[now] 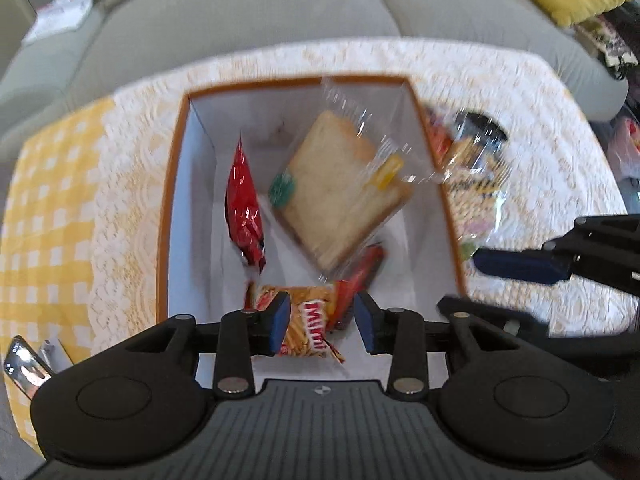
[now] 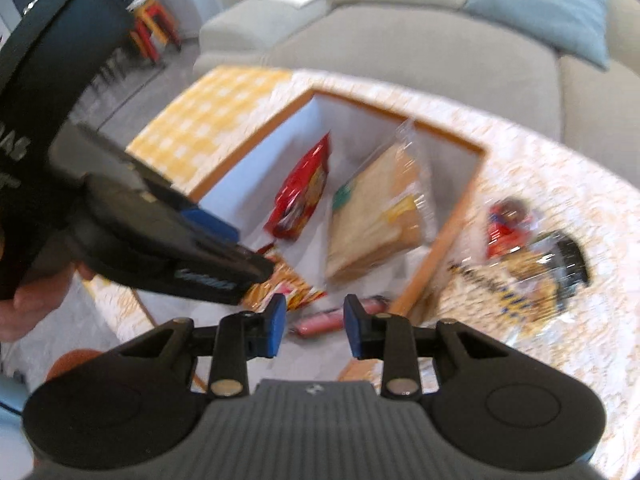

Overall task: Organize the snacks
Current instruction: 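Lower both held snacks into the box and open both grippers, then withdraw both open grippers from the box toward the loose snacks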

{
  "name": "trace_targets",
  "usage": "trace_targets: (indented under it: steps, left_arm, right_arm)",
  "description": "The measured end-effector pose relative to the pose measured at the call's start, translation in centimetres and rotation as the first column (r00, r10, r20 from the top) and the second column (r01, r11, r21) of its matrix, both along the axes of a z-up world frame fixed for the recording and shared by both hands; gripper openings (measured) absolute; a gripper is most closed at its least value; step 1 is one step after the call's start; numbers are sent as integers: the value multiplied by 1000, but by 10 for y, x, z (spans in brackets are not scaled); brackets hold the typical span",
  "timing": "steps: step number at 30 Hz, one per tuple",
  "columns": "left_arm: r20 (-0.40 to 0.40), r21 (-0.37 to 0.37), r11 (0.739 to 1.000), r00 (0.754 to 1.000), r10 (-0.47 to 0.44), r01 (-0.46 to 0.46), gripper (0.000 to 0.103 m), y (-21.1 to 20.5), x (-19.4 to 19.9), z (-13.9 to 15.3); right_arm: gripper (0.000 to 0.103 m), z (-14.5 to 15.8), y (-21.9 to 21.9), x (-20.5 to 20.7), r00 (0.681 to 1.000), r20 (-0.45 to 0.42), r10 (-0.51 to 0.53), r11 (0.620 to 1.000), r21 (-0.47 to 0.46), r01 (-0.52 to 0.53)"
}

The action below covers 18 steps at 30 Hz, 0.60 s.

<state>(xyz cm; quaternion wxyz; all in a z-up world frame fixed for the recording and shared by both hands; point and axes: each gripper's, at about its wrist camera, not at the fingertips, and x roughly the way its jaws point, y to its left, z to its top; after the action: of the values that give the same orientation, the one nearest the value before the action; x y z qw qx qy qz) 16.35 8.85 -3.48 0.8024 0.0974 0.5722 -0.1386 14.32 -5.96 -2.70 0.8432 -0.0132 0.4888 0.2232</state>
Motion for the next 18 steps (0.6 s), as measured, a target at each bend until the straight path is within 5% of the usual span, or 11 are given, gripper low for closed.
trace_targets:
  steps: [10,18]
  left_arm:
    - [207,-48,998,978,-24,35,44,-56,-57,27]
    - [236,-96,992,970,-60,84,44,-100,-92,14]
  right_arm:
    - [30,10,-70,-42,972,181,-148,987,-38,157]
    - [30,-11,-112,-81,950,222,-221,968,-65,241]
